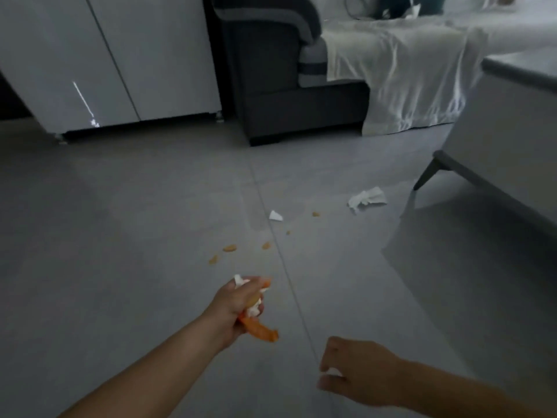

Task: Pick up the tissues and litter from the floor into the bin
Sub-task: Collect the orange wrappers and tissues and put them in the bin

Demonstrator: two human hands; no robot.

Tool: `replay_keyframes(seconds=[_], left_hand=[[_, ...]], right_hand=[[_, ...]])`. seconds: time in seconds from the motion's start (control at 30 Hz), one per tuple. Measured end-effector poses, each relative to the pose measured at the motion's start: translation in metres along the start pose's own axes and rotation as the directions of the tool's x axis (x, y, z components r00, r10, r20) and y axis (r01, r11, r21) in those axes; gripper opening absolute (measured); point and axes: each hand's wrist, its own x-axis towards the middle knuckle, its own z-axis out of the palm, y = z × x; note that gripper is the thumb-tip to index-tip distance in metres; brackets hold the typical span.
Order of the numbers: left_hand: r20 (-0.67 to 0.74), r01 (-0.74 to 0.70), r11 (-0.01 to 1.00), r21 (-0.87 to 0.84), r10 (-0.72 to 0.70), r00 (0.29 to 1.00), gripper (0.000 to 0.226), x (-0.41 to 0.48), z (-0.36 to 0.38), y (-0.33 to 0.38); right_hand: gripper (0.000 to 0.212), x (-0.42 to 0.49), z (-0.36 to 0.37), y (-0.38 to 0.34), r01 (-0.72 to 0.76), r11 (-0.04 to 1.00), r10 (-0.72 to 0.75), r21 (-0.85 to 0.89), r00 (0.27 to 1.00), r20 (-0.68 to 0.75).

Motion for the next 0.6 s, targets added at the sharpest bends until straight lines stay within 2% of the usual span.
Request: replay_keyframes(seconds=[0.07, 0.17, 0.33, 0.4, 0.5, 0.6], left_hand=[[0.042, -0.031, 0.999, 0.015, 0.03, 0.999, 0.008, 0.01, 0.063, 0.015], [0.116, -0.043, 0.998, 0.053, 0.037, 0.993, 0.008, 0.022, 0.16, 0.02], [0.297, -0.075, 0.983, 0.166, 0.022, 0.955, 0.021, 0.017, 0.311, -0.007], [0.368, -0.084, 0.978, 0.189, 0.009, 0.93, 0.015, 0.01, 0.353, -0.022], [0.445, -0.076, 0.977, 0.197, -0.021, 0.895, 0.009, 0.002, 0.393, -0.044], [0.514, -0.042, 0.974, 0.225, -0.082, 0.854, 0.008, -0.005, 0.42, -0.064]], right_hand=[[0.047, -0.019, -0.002, 0.025, 0.003, 0.998, 0.004, 0.066, 0.994, -0.109], [0.047, -0.056, -0.012, 0.066, -0.051, 0.988, 0.09, 0.145, 0.957, -0.277], [0.041, -0.12, -0.032, 0.138, -0.144, 0.931, 0.306, 0.334, 0.808, -0.503], [0.037, -0.142, -0.035, 0.158, -0.142, 0.889, 0.383, 0.436, 0.751, -0.537], [0.036, -0.168, -0.04, 0.18, -0.183, 0.825, 0.484, 0.534, 0.718, -0.501], [0.042, -0.204, -0.034, 0.185, -0.309, 0.846, 0.516, 0.434, 0.679, -0.523]])
